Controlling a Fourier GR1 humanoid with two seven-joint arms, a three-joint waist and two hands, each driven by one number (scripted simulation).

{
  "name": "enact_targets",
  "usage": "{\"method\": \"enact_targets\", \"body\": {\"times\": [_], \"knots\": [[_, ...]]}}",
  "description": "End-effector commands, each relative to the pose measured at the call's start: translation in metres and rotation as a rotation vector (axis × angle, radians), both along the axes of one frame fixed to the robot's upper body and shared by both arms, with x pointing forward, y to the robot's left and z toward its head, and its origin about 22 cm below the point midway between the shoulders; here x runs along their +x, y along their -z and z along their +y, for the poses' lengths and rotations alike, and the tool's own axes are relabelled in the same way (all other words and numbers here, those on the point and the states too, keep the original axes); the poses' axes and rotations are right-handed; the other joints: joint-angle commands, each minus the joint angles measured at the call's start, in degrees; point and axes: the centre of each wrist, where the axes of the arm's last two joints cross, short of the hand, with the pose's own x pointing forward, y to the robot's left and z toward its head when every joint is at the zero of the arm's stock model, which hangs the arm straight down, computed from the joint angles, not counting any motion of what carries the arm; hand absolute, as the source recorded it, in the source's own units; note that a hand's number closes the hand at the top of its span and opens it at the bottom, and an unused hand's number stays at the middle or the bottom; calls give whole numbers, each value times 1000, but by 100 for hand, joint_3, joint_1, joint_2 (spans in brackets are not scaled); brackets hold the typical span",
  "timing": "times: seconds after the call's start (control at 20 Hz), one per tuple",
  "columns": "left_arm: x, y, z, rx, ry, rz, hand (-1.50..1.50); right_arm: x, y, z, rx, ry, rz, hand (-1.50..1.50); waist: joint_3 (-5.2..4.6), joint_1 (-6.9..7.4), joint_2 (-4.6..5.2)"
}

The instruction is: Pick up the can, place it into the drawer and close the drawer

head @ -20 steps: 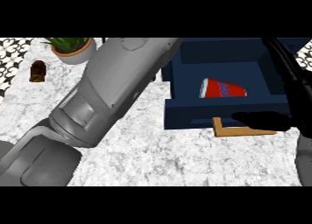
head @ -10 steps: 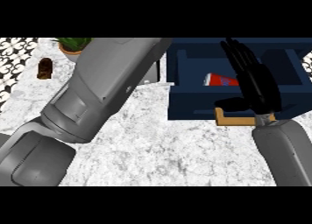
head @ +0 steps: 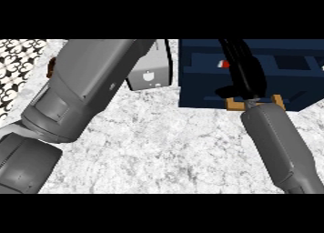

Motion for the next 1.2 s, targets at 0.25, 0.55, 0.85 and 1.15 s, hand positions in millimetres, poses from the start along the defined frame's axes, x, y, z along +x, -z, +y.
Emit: {"method": "enact_targets", "body": {"times": [0.25,0.55,0.85,1.15], "knots": [[-5,4,9,1,3,21,-150,46,-18,7,-5,93,-106,-150,12,220,-2],[1,9,53,10,-7,29,-150,61,-31,15,-28,116,-147,-150,8,335,20],[-4,14,60,21,3,16,-150,76,-61,21,-22,123,-187,-150,11,417,71],[-11,6,78,17,36,27,-150,81,-79,30,46,108,-179,-150,10,529,50]]}}
